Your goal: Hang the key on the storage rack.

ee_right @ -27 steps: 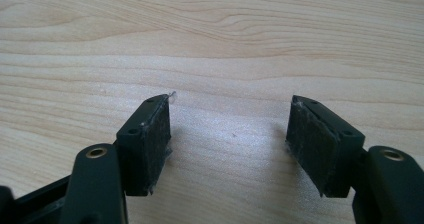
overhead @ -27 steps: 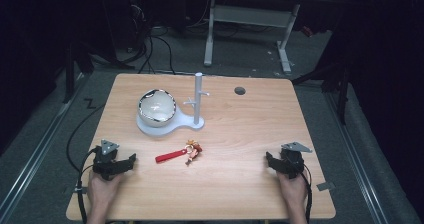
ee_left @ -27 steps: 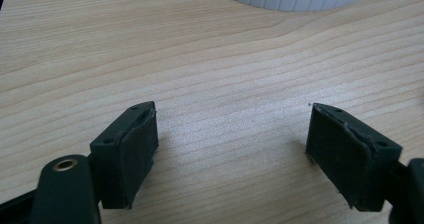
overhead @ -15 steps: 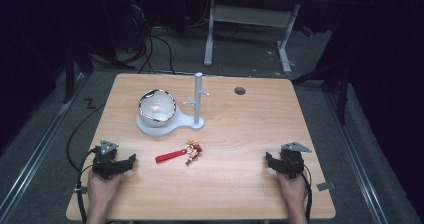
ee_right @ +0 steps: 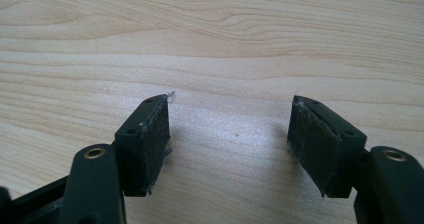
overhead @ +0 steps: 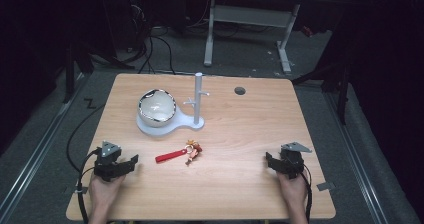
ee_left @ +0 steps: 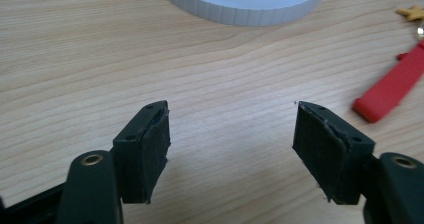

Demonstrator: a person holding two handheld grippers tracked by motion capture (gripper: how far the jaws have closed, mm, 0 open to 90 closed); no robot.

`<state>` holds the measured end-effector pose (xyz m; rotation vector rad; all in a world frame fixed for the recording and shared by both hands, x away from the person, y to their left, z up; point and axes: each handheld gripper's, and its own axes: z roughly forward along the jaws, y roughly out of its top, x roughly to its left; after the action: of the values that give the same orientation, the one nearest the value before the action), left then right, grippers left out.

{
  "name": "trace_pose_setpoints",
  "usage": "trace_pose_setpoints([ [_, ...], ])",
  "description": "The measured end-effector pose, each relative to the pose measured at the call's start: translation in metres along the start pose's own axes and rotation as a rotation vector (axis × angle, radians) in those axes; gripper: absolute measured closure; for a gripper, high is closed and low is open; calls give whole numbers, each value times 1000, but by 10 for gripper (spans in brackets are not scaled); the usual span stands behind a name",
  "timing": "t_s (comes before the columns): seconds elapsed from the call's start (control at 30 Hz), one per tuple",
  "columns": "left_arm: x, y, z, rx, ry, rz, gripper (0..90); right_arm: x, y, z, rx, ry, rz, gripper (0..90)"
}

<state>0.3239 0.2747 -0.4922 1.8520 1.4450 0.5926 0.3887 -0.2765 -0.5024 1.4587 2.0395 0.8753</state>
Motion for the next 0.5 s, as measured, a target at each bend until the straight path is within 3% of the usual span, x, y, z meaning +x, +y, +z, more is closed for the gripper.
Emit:
trace_pose_setpoints([
  [0.33,-16,0,-10,-32,-66,11,315,0,0,0,1,2,-3,337],
  [0.5,-32,1,-10,-33,-82,66,303,0,0,0,1,2,-3,336],
])
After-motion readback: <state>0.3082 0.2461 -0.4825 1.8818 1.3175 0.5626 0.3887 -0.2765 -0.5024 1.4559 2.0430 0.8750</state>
